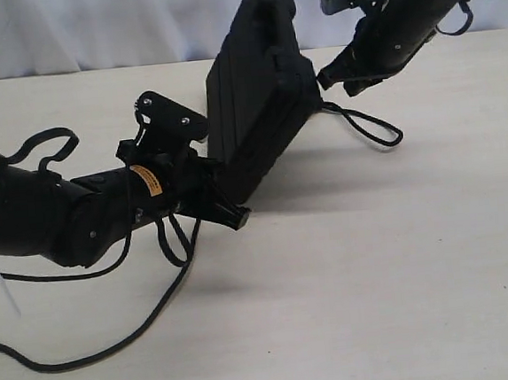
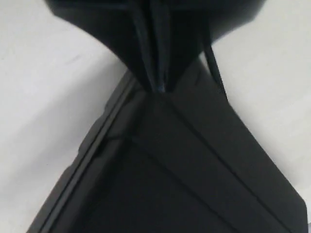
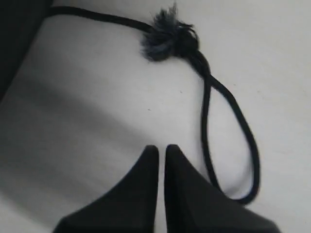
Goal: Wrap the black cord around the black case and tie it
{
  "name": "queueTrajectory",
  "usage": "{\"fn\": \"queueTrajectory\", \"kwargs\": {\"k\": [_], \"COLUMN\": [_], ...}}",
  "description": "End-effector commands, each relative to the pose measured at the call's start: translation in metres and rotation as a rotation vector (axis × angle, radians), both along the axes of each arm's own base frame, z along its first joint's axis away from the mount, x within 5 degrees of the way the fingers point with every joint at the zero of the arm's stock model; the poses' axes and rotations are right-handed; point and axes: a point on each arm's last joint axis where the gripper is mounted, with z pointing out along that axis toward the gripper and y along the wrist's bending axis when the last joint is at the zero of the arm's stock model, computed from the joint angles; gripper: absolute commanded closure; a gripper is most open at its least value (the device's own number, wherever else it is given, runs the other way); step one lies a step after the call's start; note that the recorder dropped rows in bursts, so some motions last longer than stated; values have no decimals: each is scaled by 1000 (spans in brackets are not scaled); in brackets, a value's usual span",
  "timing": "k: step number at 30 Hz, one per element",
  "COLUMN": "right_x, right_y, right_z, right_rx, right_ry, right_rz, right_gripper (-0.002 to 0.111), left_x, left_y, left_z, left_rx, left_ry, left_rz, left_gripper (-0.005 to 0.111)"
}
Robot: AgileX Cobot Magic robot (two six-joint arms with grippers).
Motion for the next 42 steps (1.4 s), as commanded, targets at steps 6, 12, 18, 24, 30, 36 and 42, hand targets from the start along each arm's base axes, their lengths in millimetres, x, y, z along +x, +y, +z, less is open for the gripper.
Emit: {"fn": "queueTrajectory", "kwargs": {"k": [6,12,18,24,30,36,42], "right_x": [-4,-5,-5,-6,-7,-12,-15], "right_y": [27,32,32,38,38,44,49], "right_z": [11,13,13,17,17,19,23], "right_rx": [305,366,367,468,530,599,682], "right_ry": [12,19,25,47,117,175,224], "right_rz": [78,80,81,48,-81,-77,-67], "right_gripper": [104,104,104,104,104,104,104], "left_x": [4,1,2,2,15,25,35], "left_y": [-3,-11,-12,-18,-14,-17,-17], "left_z": [9,11,14,4,-17,-15,-11], "left_rx": [-30,36,17,62,77,77,105], "left_ry": [-120,-183,-226,-296,-410,-419,-403], "left_rz": [-34,-186,-194,-288,-186,-152,-105], "left_gripper": [107,77,39,34,34,34,34]}}
